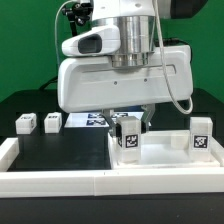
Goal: Assemble square table
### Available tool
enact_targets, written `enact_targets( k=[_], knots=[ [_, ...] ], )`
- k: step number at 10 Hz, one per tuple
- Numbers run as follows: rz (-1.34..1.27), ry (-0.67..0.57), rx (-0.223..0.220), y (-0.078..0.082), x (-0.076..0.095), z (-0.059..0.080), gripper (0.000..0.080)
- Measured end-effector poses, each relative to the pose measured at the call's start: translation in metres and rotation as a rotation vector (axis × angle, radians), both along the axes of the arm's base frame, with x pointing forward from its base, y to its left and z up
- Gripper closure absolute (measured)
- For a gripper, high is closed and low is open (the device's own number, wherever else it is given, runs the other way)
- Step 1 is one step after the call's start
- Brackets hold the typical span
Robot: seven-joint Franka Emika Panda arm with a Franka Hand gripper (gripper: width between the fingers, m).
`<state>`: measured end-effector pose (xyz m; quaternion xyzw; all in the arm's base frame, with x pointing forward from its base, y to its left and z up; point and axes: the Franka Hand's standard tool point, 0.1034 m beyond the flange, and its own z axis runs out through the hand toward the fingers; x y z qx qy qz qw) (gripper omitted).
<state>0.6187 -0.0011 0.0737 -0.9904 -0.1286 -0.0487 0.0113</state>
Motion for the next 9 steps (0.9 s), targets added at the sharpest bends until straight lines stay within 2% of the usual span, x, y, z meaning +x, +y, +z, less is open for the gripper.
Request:
enact_targets(
  k=[5, 9],
  knots=[
    [-0.403, 0.017, 0.042, -0.0009, -0.0019, -0.0015, 0.0509],
    [-0.837, 0.024, 0.097, -0.0011, -0.002, -0.0024, 0.0509]
  ],
)
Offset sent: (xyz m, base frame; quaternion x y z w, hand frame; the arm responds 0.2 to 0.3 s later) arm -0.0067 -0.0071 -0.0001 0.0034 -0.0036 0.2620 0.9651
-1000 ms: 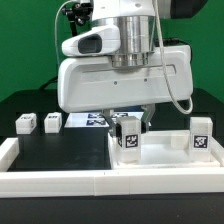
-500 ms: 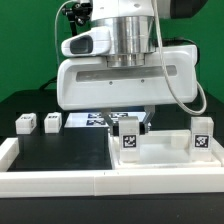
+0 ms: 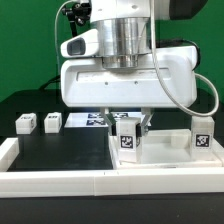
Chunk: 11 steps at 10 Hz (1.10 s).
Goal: Assemble square table
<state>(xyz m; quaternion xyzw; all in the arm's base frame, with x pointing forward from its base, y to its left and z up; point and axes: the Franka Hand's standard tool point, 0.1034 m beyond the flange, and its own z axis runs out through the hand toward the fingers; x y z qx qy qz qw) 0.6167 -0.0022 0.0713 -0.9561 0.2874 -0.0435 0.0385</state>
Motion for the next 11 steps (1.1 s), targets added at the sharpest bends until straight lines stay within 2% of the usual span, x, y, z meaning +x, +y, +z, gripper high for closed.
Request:
enact_targets(
  k=[4, 5, 7, 9, 10, 11],
  knots=[
    [-0.302, 0.013, 0.027, 0.0046, -0.0001, -0.0006, 0.0509],
    [-0.427, 0.02, 0.047, 0.0043, -0.0003, -0.0007, 0.0509],
    [-0.435, 0.02, 0.049, 0.0044, -0.0003, -0.0007, 0.0509],
    [-0.353, 0.021, 0.039, 0.0051, -0.0005, -0.0006, 0.0259],
    [-0.315, 0.021, 0.034, 0.0064, -0.0008, -0.0007, 0.0175],
    [-0.254, 0.018, 0.028, 0.0071, -0.0008, -0.0007, 0.0175]
  ],
)
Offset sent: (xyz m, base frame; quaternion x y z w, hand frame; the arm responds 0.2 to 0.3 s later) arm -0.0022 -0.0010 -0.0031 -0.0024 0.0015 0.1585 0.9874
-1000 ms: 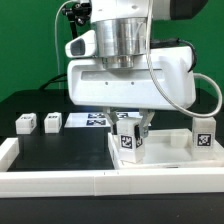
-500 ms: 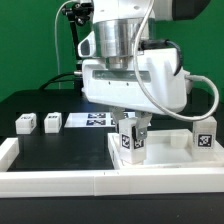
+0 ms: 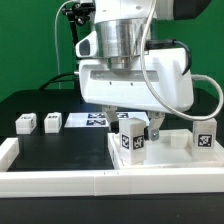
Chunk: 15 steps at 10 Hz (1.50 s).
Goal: Assemble square table
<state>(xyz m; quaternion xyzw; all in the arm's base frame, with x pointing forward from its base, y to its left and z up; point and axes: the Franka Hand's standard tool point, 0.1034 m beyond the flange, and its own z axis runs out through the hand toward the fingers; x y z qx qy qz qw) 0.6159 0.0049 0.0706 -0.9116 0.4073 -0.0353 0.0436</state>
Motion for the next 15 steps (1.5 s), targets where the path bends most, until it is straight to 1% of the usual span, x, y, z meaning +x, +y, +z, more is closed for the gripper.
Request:
enact_targets(
  k=[1, 4, 8, 9, 14, 15],
  knots=[
    [0.076, -0.004, -0.008, -0.001, 0.0, 0.0, 0.0155],
    [0.297, -0.015, -0.031, -0.002, 0.0, 0.0, 0.015],
    [0.58, -0.023, -0.064, 0.007, 0.0, 0.0, 0.015],
    [0.685, -0.025, -0.081, 0.008, 0.0, 0.0, 0.015],
    [0.975, -0.035, -0.115, 0.002, 0.001, 0.001, 0.015],
    [0.989, -0.035, -0.116, 0.002, 0.001, 0.001, 0.015]
  ],
)
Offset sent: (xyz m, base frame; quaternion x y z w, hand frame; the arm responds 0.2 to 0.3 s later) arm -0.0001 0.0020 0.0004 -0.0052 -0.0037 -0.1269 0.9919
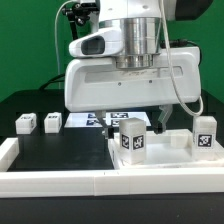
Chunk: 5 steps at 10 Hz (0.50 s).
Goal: Assemble square table
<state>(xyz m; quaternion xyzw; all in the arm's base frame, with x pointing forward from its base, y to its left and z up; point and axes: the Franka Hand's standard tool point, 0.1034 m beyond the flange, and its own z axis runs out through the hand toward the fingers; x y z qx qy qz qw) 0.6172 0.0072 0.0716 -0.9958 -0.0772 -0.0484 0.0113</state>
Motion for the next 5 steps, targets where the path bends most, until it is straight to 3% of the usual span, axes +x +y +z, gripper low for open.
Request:
enact_targets(
  k=[4, 5],
  knots=[
    [0.143, -0.006, -0.014, -0.0034, 0.0008, 0.0006, 0.0155],
    [0.143, -0.006, -0.014, -0.0035, 0.0008, 0.0006, 0.0312]
  ],
)
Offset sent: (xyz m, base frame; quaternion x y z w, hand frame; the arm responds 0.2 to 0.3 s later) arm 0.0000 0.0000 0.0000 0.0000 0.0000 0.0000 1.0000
